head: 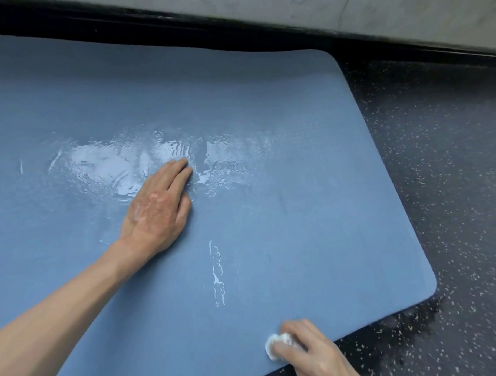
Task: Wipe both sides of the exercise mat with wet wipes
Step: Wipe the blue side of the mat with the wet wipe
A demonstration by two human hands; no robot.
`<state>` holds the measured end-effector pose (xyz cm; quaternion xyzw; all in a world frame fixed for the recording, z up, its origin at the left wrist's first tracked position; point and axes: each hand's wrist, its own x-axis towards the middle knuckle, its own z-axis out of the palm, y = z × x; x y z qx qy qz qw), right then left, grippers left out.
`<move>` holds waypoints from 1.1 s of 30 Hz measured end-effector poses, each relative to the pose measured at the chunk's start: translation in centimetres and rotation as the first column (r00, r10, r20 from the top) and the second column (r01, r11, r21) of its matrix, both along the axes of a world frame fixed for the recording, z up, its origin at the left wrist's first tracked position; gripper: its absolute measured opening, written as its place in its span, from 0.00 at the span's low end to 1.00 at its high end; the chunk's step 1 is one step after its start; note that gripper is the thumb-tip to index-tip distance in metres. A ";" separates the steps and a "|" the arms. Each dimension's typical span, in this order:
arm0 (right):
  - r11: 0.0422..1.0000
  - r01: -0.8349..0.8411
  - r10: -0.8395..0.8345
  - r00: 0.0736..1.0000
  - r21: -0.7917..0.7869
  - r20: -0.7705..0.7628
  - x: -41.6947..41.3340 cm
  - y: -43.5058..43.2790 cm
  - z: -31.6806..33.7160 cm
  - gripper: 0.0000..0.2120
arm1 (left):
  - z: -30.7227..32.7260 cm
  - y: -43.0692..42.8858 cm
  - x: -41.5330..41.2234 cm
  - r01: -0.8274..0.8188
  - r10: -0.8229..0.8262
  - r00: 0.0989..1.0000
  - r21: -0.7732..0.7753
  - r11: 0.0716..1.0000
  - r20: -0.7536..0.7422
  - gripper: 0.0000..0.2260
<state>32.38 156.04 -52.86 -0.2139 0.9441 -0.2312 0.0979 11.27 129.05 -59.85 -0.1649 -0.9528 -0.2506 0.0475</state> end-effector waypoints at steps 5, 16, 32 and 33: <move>0.983 0.183 -0.184 0.977 -0.023 -0.107 -5.0 0.5 -1.8 0.12 | 0.0 0.0 -0.2 0.001 -0.002 1.000 0.010 1.000 0.001 0.22; 0.969 0.228 -0.239 0.963 -0.097 -0.121 -4.4 1.0 -2.1 0.11 | 0.5 0.7 -0.2 -0.031 0.032 0.999 0.034 0.999 -0.010 0.21; 0.961 0.226 -0.260 0.933 -0.160 -0.247 -15.2 0.8 -4.3 0.11 | 0.8 0.4 -0.1 -0.066 0.065 0.997 0.027 0.997 0.037 0.20; 0.962 0.220 -0.256 0.930 -0.160 -0.264 -17.7 0.7 -4.4 0.12 | 0.9 0.3 -0.1 -0.067 0.066 0.997 0.024 0.997 0.043 0.21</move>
